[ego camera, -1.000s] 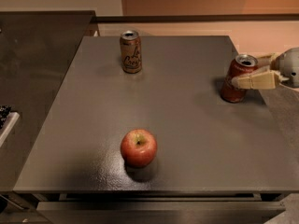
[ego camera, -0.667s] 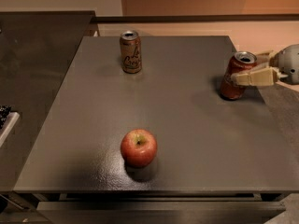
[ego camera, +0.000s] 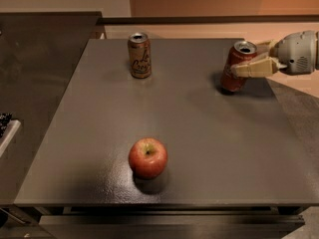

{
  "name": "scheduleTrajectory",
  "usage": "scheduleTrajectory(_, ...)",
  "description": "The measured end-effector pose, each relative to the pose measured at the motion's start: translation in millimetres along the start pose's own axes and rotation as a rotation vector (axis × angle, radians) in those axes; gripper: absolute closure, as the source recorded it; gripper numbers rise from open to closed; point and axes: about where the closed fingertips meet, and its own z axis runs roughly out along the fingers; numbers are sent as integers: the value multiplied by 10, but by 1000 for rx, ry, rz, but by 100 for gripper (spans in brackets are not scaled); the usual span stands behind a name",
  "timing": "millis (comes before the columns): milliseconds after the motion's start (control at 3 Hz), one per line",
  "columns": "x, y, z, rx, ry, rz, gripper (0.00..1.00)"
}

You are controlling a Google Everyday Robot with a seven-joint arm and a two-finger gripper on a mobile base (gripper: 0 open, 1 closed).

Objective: Move coke can near orange can

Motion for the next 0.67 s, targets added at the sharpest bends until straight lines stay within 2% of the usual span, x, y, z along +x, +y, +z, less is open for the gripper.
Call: scheduleTrajectory(667, -242, -134, 628, -48, 35, -31, 100)
